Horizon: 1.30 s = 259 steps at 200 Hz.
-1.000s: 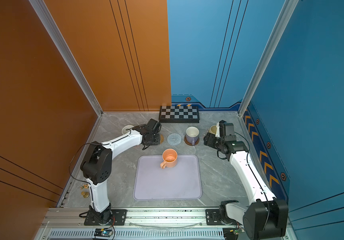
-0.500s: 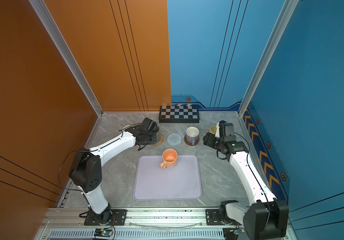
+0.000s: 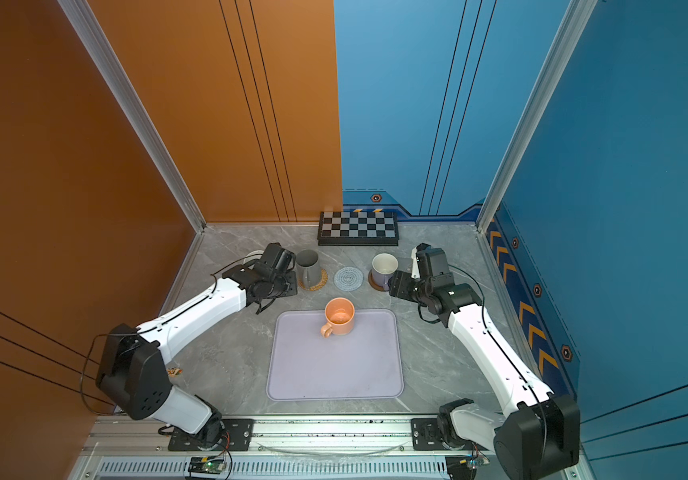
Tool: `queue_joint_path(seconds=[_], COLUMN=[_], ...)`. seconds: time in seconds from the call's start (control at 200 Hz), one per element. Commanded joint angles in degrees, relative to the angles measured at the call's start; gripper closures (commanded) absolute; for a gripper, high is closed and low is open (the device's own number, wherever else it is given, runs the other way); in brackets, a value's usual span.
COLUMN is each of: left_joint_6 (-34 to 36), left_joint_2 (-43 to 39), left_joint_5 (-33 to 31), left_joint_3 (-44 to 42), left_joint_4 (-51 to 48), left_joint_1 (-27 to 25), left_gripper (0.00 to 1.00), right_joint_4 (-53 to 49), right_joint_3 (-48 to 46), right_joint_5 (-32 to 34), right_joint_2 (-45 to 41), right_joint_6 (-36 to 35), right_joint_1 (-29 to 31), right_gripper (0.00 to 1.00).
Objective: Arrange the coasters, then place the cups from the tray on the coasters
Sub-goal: 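Open the left gripper and raise it off the grey mug, then draw back the left gripper while moving the right gripper toward the orange mug, then move the right gripper over the orange speckled mug on the tray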
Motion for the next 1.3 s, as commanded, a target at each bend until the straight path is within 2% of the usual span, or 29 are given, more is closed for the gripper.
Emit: queue_joint_path(seconds=[0.0, 0.35, 0.696, 0.851, 0.891, 1.026, 1.292], left_joint_6=[-0.31, -0.56, -1.54, -1.80, -1.85, -2.01, -1.76], left_joint_2=[-3.49, -12.04, -18.03, -20.40, -20.97, -23.04, -25.79], left_joint_5=[-1.95, -2.69, -4.20, -3.93, -4.19, -6.32, -5.98], left_joint_3=[-2.87, -10.08, -16.17, -16.73, -16.76, -16.53, -17.45], left_joint_4=[-1.93, -4.29, -6.06, -6.89, -7.31, -9.21, -9.85], left_joint_1=[0.47, 0.73, 0.78, 0.74, 0.81, 0.87, 1.25], left_gripper=[0.70, 0.69, 0.66, 0.67, 0.67, 0.67, 0.66], right_joint_4=[-1.56, -1.32, -1.24, -1.59, -1.80, -1.32, -1.00], right_joint_3=[1.90, -0.14, -2.58, -2.67, -2.92, -4.20, -2.32], right_joint_5=[3.48, 9.59, 14.41, 16.79, 19.18, 23.58, 26.08], right_joint_2=[-1.05, -1.36, -2.48, -1.97, -1.87, -1.09, 3.62], right_joint_6=[1.59, 4.28, 7.57, 11.68, 13.53, 18.70, 23.22], right_joint_1=[2.70, 13.28, 20.42, 23.27, 26.25, 30.84, 36.75], right_gripper=[0.30, 0.30, 0.30, 0.30, 0.31, 0.31, 0.31])
